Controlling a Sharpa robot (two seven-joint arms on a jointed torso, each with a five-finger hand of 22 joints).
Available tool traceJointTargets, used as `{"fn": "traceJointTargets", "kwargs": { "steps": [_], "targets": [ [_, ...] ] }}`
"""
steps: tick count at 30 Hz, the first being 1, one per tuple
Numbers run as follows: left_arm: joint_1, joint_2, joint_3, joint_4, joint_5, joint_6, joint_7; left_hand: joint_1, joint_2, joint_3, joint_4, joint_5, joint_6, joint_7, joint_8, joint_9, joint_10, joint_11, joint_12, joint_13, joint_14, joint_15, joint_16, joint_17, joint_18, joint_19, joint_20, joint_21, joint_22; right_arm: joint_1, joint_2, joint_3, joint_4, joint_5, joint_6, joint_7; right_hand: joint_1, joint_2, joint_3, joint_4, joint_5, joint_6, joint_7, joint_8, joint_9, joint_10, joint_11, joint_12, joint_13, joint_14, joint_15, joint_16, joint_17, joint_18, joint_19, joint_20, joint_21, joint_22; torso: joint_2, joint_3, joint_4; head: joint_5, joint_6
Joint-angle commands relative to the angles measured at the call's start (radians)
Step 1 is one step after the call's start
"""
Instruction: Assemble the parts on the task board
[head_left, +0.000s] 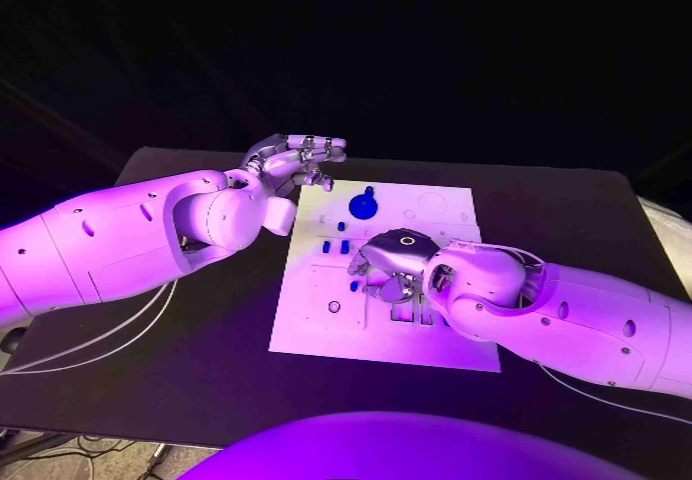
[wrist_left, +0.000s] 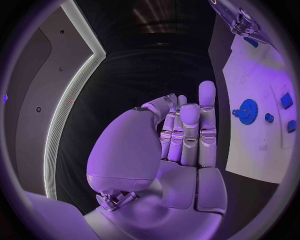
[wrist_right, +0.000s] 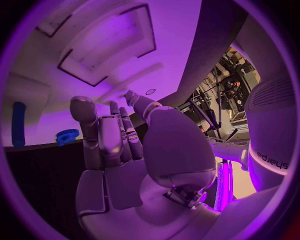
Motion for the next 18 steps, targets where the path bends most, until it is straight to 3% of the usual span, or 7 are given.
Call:
{"fn": "traceJointTargets", "kwargs": {
  "steps": [1, 5, 9, 13, 18],
  "targets": [
    [0.000, 0.001, 0.000, 0.000, -0.006, 0.025, 0.000, 0.001, 0.006, 0.001, -0.007, 0.004, -0.009, 0.000, 0.002, -0.001, -0.007, 0.001, 0.006, 0.001, -0.008, 0.000, 0.000, -0.001, 0.018, -0.003, -0.002, -0.003, -0.001, -0.002, -0.019, -0.001, 0.018, -0.028, -0.059, -0.019, 0.002, -0.007, -0.007, -0.003, 0.014, 0.004, -0.008, 0.005, 0.001, -0.001, -0.008, 0.012, 0.002, 0.024, 0.006, 0.008, 0.006, 0.014, -0.003, 0.006, -0.001, 0.005, 0.000, 0.0002, -0.0013, 0.000, 0.000],
    [0.000, 0.000, 0.000, 0.000, -0.006, 0.027, -0.001, 0.001, 0.006, 0.001, -0.007, 0.004, -0.010, 0.001, 0.002, -0.001, -0.009, 0.001, 0.006, 0.001, -0.010, 0.000, -0.001, -0.004, 0.018, -0.003, -0.002, -0.005, -0.002, 0.000, -0.066, 0.002, 0.061, -0.026, -0.107, -0.012, 0.006, -0.005, -0.003, -0.007, 0.046, 0.021, -0.018, 0.012, 0.005, 0.009, -0.014, 0.036, 0.004, 0.022, 0.002, -0.002, -0.011, 0.013, 0.005, 0.006, 0.006, 0.014, -0.001, -0.0001, -0.0015, -0.001, 0.002],
    [-0.001, -0.001, 0.000, 0.000, -0.006, 0.028, -0.002, 0.001, 0.006, 0.001, -0.007, 0.004, -0.010, 0.001, 0.002, -0.001, -0.009, 0.001, 0.006, 0.001, -0.010, 0.000, -0.001, -0.004, 0.018, -0.003, -0.002, -0.005, -0.002, 0.012, -0.118, 0.014, 0.099, -0.012, -0.130, -0.013, 0.003, -0.007, -0.002, -0.007, 0.051, 0.028, -0.029, 0.013, 0.006, 0.021, -0.021, 0.052, 0.004, 0.020, -0.001, -0.010, -0.022, 0.014, 0.006, 0.003, 0.005, 0.011, -0.001, 0.0003, -0.0033, -0.005, 0.008],
    [-0.001, -0.001, 0.000, -0.001, -0.006, 0.034, -0.001, 0.001, 0.006, 0.001, -0.008, 0.004, -0.011, 0.001, 0.002, -0.002, -0.009, 0.002, 0.007, 0.001, -0.010, 0.000, -0.002, -0.005, 0.018, -0.004, -0.002, -0.006, -0.002, 0.041, -0.174, 0.025, 0.117, 0.053, -0.111, -0.021, -0.003, -0.012, -0.005, -0.006, 0.051, 0.025, -0.033, 0.009, 0.005, 0.022, -0.025, 0.058, 0.002, 0.021, -0.003, -0.015, -0.030, 0.013, 0.008, 0.002, 0.007, 0.013, -0.001, -0.0013, -0.0030, -0.019, 0.025],
    [-0.003, 0.000, -0.001, -0.002, -0.007, 0.045, 0.002, 0.002, 0.004, 0.000, -0.010, 0.005, -0.013, 0.002, 0.002, -0.002, -0.012, 0.002, 0.008, 0.001, -0.013, 0.001, -0.003, -0.008, 0.018, -0.005, -0.002, -0.009, -0.003, 0.068, -0.224, 0.029, 0.098, 0.078, -0.075, -0.030, -0.015, -0.032, -0.027, -0.005, 0.067, 0.012, -0.035, 0.001, 0.002, 0.001, -0.024, 0.054, -0.003, 0.022, -0.002, -0.022, -0.043, 0.014, 0.009, 0.002, 0.002, 0.005, -0.001, -0.0026, -0.0074, -0.031, 0.033]
  ]
}}
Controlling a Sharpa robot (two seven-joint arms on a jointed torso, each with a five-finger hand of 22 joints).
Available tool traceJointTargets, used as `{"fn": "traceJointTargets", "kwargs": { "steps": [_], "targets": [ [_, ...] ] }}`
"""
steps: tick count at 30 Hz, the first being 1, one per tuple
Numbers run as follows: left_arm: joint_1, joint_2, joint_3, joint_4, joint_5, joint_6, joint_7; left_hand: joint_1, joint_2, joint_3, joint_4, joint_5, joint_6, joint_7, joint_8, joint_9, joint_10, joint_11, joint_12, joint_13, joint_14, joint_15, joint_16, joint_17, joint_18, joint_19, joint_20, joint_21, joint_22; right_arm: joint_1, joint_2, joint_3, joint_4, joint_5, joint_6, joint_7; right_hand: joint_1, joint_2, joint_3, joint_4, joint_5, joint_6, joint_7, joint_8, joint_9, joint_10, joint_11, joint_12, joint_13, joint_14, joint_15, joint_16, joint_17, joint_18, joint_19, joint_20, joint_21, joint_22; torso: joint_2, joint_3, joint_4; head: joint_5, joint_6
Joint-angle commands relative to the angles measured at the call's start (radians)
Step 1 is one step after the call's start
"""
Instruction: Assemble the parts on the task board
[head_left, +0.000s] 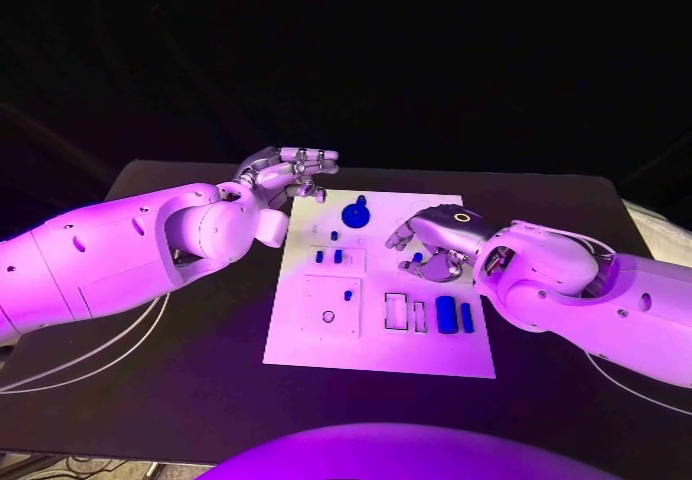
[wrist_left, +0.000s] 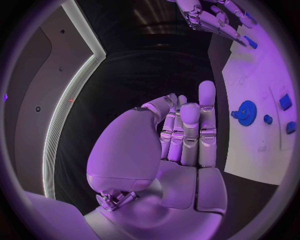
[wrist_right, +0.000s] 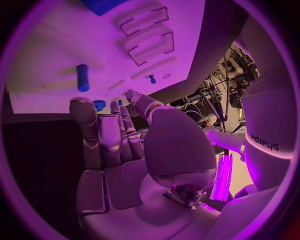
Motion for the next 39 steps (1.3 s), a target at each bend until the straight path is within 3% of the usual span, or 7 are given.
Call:
{"fn": "traceJointTargets", "kwargs": {
  "steps": [1, 8, 16, 19, 27, 31, 39],
  "targets": [
    [-0.002, 0.003, 0.000, 0.000, -0.006, 0.034, 0.008, 0.002, 0.004, 0.000, -0.005, 0.006, -0.007, 0.002, 0.002, -0.001, -0.008, -0.003, 0.003, 0.002, -0.006, 0.002, -0.004, -0.003, 0.018, -0.005, -0.002, -0.004, -0.001, 0.008, -0.022, 0.000, -0.017, 0.044, 0.026, -0.021, -0.003, -0.019, -0.017, 0.001, 0.009, -0.009, 0.000, -0.005, -0.002, -0.017, 0.003, 0.000, -0.001, 0.023, -0.002, -0.006, -0.005, 0.014, 0.005, -0.002, -0.003, -0.007, 0.000, -0.0018, -0.0046, -0.009, 0.008],
    [-0.005, 0.004, -0.002, -0.003, -0.006, 0.036, 0.014, 0.001, 0.003, -0.001, -0.006, 0.006, -0.007, 0.002, 0.002, -0.001, -0.009, -0.002, 0.004, 0.002, -0.007, 0.002, -0.004, -0.003, 0.018, -0.006, -0.001, -0.004, -0.001, 0.014, -0.048, -0.001, -0.044, 0.021, 0.073, -0.025, 0.015, -0.023, -0.075, -0.004, 0.004, -0.029, 0.004, -0.005, -0.004, -0.077, 0.011, -0.009, 0.000, 0.021, 0.005, -0.020, -0.027, 0.017, -0.002, 0.003, -0.025, -0.039, -0.001, -0.0001, -0.0086, -0.009, 0.013],
    [-0.008, 0.003, -0.002, -0.002, -0.006, 0.036, 0.016, 0.000, 0.003, -0.001, -0.006, 0.007, -0.007, 0.003, 0.003, -0.001, -0.009, -0.002, 0.004, 0.002, -0.007, 0.002, -0.004, -0.003, 0.018, -0.006, -0.001, -0.005, -0.001, 0.012, -0.032, -0.003, -0.064, 0.006, 0.097, -0.023, 0.028, -0.006, -0.093, -0.003, 0.008, -0.019, -0.004, -0.001, -0.001, -0.067, 0.006, 0.011, 0.002, 0.021, 0.001, -0.022, -0.033, 0.019, 0.000, 0.001, -0.030, -0.044, 0.000, -0.0013, -0.0019, -0.011, 0.014],
    [-0.008, 0.002, -0.002, -0.002, -0.006, 0.036, 0.016, 0.000, 0.003, -0.001, -0.006, 0.007, -0.007, 0.003, 0.003, -0.001, -0.009, -0.002, 0.004, 0.002, -0.007, 0.002, -0.004, -0.003, 0.018, -0.006, -0.001, -0.005, -0.001, 0.011, -0.020, -0.004, -0.073, 0.005, 0.094, -0.021, 0.034, 0.005, -0.093, -0.003, 0.009, -0.016, -0.002, -0.001, 0.000, -0.059, 0.004, 0.019, 0.003, 0.022, -0.002, -0.020, -0.031, 0.019, 0.003, -0.001, -0.030, -0.045, 0.000, -0.0014, -0.0025, -0.011, 0.013],
    [-0.009, 0.003, -0.002, -0.003, -0.006, 0.036, 0.015, 0.000, 0.003, -0.001, -0.006, 0.007, -0.007, 0.003, 0.003, -0.001, -0.009, -0.002, 0.004, 0.002, -0.007, 0.002, -0.004, -0.003, 0.018, -0.006, -0.001, -0.005, -0.001, 0.008, 0.007, -0.005, -0.085, 0.010, 0.092, -0.015, 0.038, 0.039, -0.072, 0.004, -0.003, 0.018, -0.012, 0.007, 0.005, 0.019, -0.011, 0.060, 0.003, 0.026, -0.016, -0.007, -0.022, 0.015, 0.021, -0.013, -0.020, -0.028, 0.000, -0.0011, -0.0034, -0.007, 0.009],
    [-0.009, 0.003, -0.002, -0.003, -0.006, 0.036, 0.015, 0.000, 0.003, -0.001, -0.006, 0.007, -0.008, 0.003, 0.003, -0.001, -0.009, -0.002, 0.005, 0.002, -0.007, 0.002, -0.004, -0.003, 0.018, -0.006, -0.001, -0.005, -0.001, 0.007, 0.014, -0.005, -0.091, 0.013, 0.102, -0.023, 0.041, 0.058, -0.045, 0.008, -0.013, 0.067, -0.019, 0.026, 0.014, 0.079, -0.025, 0.078, 0.005, 0.031, -0.029, 0.010, -0.005, 0.012, 0.036, -0.025, -0.005, -0.005, 0.000, -0.0014, -0.0041, -0.007, 0.007],
    [-0.009, 0.003, -0.002, -0.003, -0.006, 0.037, 0.013, 0.000, 0.004, -0.001, -0.006, 0.008, -0.008, 0.003, 0.003, -0.001, -0.010, -0.002, 0.006, 0.002, -0.009, 0.003, -0.005, -0.005, 0.018, -0.006, -0.001, -0.005, -0.002, 0.006, 0.021, -0.005, -0.100, -0.004, 0.119, -0.041, 0.045, 0.067, -0.024, 0.006, -0.018, 0.115, -0.030, 0.047, 0.025, 0.128, -0.040, 0.081, 0.006, 0.033, -0.041, 0.020, 0.003, 0.008, 0.048, -0.039, 0.008, 0.015, 0.000, -0.0012, -0.0035, -0.006, 0.001]
  ]
}}
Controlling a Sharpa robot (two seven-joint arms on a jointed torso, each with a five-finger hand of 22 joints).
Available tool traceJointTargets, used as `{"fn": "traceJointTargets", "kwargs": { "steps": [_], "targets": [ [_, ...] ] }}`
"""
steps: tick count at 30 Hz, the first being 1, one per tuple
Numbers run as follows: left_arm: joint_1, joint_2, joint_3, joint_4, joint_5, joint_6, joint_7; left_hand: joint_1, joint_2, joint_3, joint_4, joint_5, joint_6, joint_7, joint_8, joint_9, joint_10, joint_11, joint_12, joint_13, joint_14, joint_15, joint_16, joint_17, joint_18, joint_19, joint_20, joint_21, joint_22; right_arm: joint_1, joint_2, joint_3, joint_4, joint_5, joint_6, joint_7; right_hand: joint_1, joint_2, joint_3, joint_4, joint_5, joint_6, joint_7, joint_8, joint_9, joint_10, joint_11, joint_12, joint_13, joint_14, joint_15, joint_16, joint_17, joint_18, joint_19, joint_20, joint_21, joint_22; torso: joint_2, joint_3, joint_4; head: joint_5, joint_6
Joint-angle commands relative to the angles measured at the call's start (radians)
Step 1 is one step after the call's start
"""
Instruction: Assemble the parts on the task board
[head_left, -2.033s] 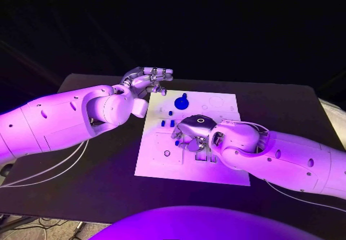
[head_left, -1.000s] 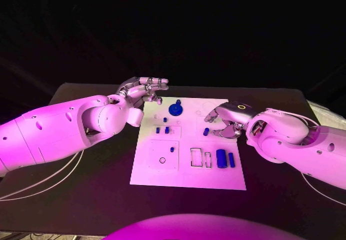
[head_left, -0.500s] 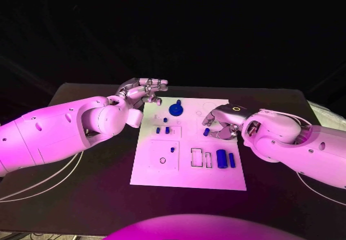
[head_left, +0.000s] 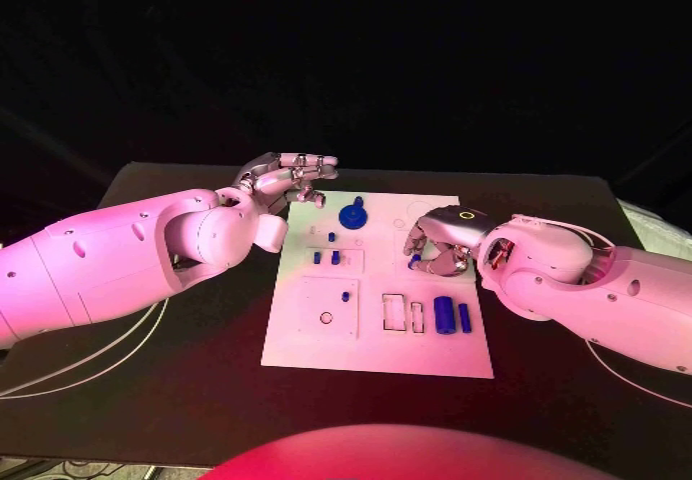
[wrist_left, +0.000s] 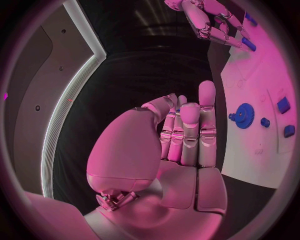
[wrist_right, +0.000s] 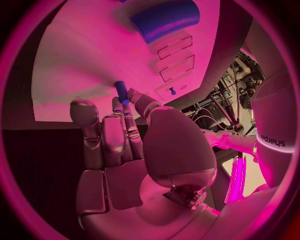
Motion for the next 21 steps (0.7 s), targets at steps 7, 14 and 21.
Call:
{"fn": "traceJointTargets", "kwargs": {
  "steps": [7, 14, 21],
  "targets": [
    [0.000, 0.000, 0.000, 0.001, -0.005, 0.022, 0.007, 0.000, 0.004, 0.000, -0.007, 0.003, -0.004, -0.001, 0.003, -0.002, -0.006, 0.002, 0.006, 0.001, -0.005, -0.001, -0.005, -0.001, 0.018, -0.006, -0.001, -0.005, -0.001, -0.006, 0.005, -0.002, -0.012, -0.052, 0.033, -0.032, 0.000, 0.006, 0.010, -0.001, -0.012, 0.005, 0.000, 0.002, 0.001, 0.007, -0.007, -0.012, -0.001, 0.027, -0.006, 0.004, 0.000, 0.007, 0.005, -0.005, 0.004, 0.001, -0.001, -0.0004, -0.0005, 0.001, -0.005],
    [0.000, -0.001, 0.000, 0.002, -0.005, 0.022, 0.004, 0.000, 0.004, 0.000, -0.008, 0.005, -0.005, 0.000, 0.004, -0.002, -0.008, 0.002, 0.007, 0.001, -0.007, 0.000, -0.006, -0.003, 0.018, -0.007, -0.001, -0.006, -0.001, -0.009, 0.008, -0.003, -0.015, -0.057, 0.046, -0.033, -0.012, -0.012, 0.011, 0.001, -0.014, -0.011, 0.004, -0.010, -0.003, -0.016, 0.001, -0.037, -0.005, 0.023, 0.000, -0.002, -0.011, 0.007, 0.002, -0.001, -0.001, -0.007, 0.000, 0.0001, 0.0000, 0.000, -0.006],
    [0.000, -0.001, 0.000, 0.001, -0.005, 0.021, 0.002, 0.000, 0.004, 0.000, -0.008, 0.005, -0.005, 0.000, 0.004, -0.002, -0.008, 0.002, 0.007, 0.001, -0.007, 0.000, -0.006, -0.003, 0.018, -0.007, -0.001, -0.006, -0.001, -0.011, 0.008, -0.003, -0.015, -0.054, 0.063, -0.028, -0.016, -0.019, 0.011, 0.002, -0.014, -0.014, 0.005, -0.012, -0.003, -0.021, 0.003, -0.044, -0.005, 0.022, 0.002, -0.002, -0.013, 0.008, 0.001, 0.000, -0.002, -0.008, -0.001, -0.0003, -0.0006, 0.000, -0.009]
  ]
}}
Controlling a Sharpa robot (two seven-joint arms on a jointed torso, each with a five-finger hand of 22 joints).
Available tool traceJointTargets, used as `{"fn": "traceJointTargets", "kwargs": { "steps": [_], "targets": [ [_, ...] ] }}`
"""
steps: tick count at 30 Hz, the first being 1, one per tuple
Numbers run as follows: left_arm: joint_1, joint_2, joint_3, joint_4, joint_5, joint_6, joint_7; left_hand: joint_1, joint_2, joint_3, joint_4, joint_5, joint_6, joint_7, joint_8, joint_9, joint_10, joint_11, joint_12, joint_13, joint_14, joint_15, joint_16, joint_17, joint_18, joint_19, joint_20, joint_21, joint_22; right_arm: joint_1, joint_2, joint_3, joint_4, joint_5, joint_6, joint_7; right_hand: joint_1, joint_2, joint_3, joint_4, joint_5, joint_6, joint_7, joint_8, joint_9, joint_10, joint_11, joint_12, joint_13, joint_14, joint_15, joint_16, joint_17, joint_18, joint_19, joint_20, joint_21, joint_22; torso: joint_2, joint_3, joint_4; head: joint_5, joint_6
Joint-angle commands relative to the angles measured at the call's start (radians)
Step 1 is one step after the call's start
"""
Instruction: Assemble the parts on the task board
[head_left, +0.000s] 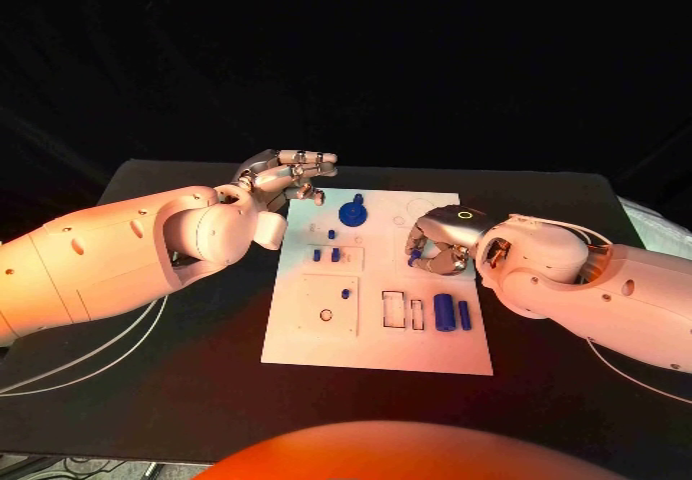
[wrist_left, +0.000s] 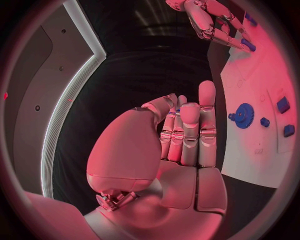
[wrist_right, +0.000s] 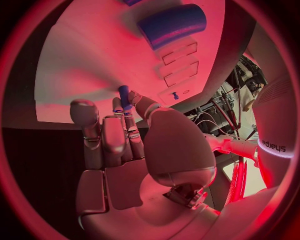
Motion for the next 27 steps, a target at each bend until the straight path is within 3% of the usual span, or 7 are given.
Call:
{"fn": "traceJointTargets", "kwargs": {
  "steps": [1, 12, 17, 21, 27],
  "targets": [
    [0.000, 0.001, 0.000, 0.001, -0.004, 0.019, 0.004, 0.000, 0.004, 0.000, -0.008, 0.005, -0.005, 0.000, 0.004, -0.001, -0.008, 0.002, 0.003, 0.001, -0.007, 0.000, -0.006, -0.001, 0.018, -0.007, -0.001, -0.006, -0.001, -0.003, 0.000, -0.001, -0.002, -0.015, 0.044, -0.012, -0.003, -0.005, 0.002, 0.005, -0.004, -0.008, 0.000, -0.006, -0.002, -0.006, -0.001, -0.006, -0.001, 0.022, 0.001, -0.002, -0.001, 0.008, -0.001, 0.002, -0.002, 0.000, -0.001, -0.0002, 0.0000, 0.000, -0.001],
    [0.000, 0.001, 0.000, 0.000, -0.004, 0.018, 0.004, -0.001, 0.004, 0.000, -0.008, 0.005, -0.006, 0.000, 0.004, -0.001, -0.009, 0.003, 0.003, 0.001, -0.007, 0.000, -0.006, -0.001, 0.018, -0.007, -0.001, -0.006, -0.001, -0.003, -0.001, -0.001, -0.002, -0.012, 0.032, -0.009, 0.006, 0.012, 0.017, 0.006, -0.004, 0.006, -0.004, -0.001, 0.002, 0.023, -0.007, 0.000, 0.004, 0.023, -0.003, 0.002, 0.002, 0.008, 0.002, 0.000, 0.001, 0.004, 0.000, -0.0003, -0.0001, -0.001, -0.003],
    [0.000, 0.001, 0.000, 0.000, -0.004, 0.019, 0.004, -0.001, 0.004, 0.000, -0.008, 0.005, -0.006, 0.000, 0.004, -0.001, -0.009, 0.003, 0.003, 0.001, -0.007, 0.000, -0.006, -0.001, 0.018, -0.007, -0.001, -0.006, -0.001, -0.003, -0.001, -0.001, 0.001, 0.007, -0.063, 0.006, 0.026, 0.044, 0.041, 0.003, -0.036, 0.034, -0.010, 0.013, 0.010, 0.071, -0.020, 0.015, 0.011, 0.027, -0.012, 0.016, 0.017, 0.002, 0.018, -0.008, 0.025, 0.045, -0.001, -0.0003, -0.0001, -0.001, -0.001],
    [0.000, 0.002, 0.000, -0.001, -0.004, 0.019, 0.004, -0.001, 0.004, 0.000, -0.008, 0.005, -0.006, 0.000, 0.004, -0.001, -0.009, 0.003, 0.003, 0.001, -0.007, 0.000, -0.006, -0.001, 0.018, -0.007, -0.001, -0.006, -0.001, -0.003, -0.003, -0.001, 0.005, 0.045, -0.128, 0.009, 0.025, 0.050, 0.046, 0.005, -0.050, 0.041, -0.012, 0.016, 0.013, 0.090, -0.024, 0.020, 0.015, 0.028, -0.015, 0.020, 0.021, 0.000, 0.023, -0.013, 0.033, 0.058, -0.001, -0.0005, 0.0000, -0.002, -0.001],
    [0.000, 0.002, 0.000, -0.003, -0.004, 0.020, 0.003, -0.001, 0.004, 0.000, -0.008, 0.005, -0.006, 0.000, 0.004, -0.001, -0.009, 0.003, 0.003, 0.001, -0.007, 0.000, -0.006, -0.001, 0.018, -0.007, -0.001, -0.006, -0.001, -0.003, -0.006, -0.001, 0.006, 0.094, -0.133, -0.008, 0.012, 0.038, 0.038, 0.012, -0.056, 0.033, -0.012, 0.012, 0.012, 0.087, -0.023, 0.013, 0.015, 0.028, -0.016, 0.019, 0.017, -0.001, 0.023, -0.015, 0.033, 0.057, 0.000, -0.0010, 0.0005, -0.002, 0.002]
  ]
}}
